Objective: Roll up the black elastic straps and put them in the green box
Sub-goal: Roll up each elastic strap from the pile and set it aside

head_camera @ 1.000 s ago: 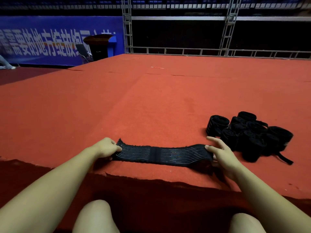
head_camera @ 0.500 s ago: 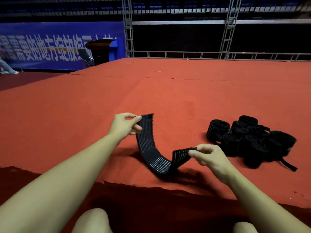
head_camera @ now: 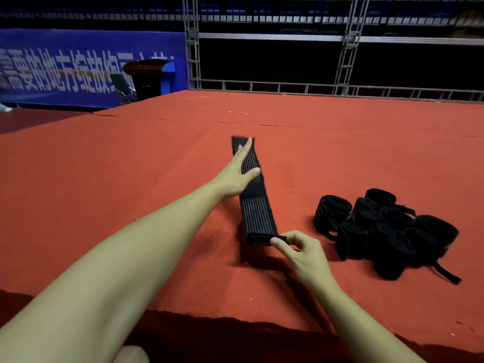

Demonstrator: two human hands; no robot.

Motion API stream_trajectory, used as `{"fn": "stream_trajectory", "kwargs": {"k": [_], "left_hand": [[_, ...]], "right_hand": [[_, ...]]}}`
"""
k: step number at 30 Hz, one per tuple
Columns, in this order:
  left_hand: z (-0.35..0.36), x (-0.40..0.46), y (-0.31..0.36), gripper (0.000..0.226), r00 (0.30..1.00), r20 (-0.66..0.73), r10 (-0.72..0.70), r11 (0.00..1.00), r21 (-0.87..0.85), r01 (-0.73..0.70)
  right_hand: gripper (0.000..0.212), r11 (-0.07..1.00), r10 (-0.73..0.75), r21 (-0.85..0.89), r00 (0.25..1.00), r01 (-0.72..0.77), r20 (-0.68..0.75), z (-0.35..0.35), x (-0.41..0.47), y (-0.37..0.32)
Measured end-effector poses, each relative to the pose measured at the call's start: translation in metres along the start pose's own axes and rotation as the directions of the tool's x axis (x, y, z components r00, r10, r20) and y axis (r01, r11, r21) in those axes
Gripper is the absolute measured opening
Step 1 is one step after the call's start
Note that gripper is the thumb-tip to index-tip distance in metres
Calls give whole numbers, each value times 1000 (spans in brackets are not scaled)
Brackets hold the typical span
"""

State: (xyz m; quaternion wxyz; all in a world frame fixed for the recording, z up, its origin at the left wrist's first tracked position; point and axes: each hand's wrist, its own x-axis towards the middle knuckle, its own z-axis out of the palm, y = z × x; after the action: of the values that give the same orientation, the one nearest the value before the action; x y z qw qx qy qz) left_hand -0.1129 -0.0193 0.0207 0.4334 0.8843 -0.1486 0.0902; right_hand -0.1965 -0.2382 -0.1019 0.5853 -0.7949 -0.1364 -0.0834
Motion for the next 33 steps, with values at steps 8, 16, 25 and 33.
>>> {"fn": "stream_trajectory", "kwargs": {"k": [8, 16, 25, 33], "left_hand": [[52, -70, -63, 30, 997, 40, -71, 997, 20, 71], [93, -138, -79, 29, 1000, -3, -5, 972, 234, 6], [99, -145, -81, 10, 996, -17, 88, 948, 307, -79], [101, -147, -82, 19, 986, -20, 165, 922, 359, -147]], "right_hand": [[10, 992, 57, -122, 993, -44, 107, 13, -9, 32], [9, 992, 18, -123, 991, -2, 133, 11, -11, 30], [5, 974, -13, -225, 993, 39, 119, 13, -11, 34], [4, 922, -57, -372, 989, 105, 138, 16, -8, 41]]}}
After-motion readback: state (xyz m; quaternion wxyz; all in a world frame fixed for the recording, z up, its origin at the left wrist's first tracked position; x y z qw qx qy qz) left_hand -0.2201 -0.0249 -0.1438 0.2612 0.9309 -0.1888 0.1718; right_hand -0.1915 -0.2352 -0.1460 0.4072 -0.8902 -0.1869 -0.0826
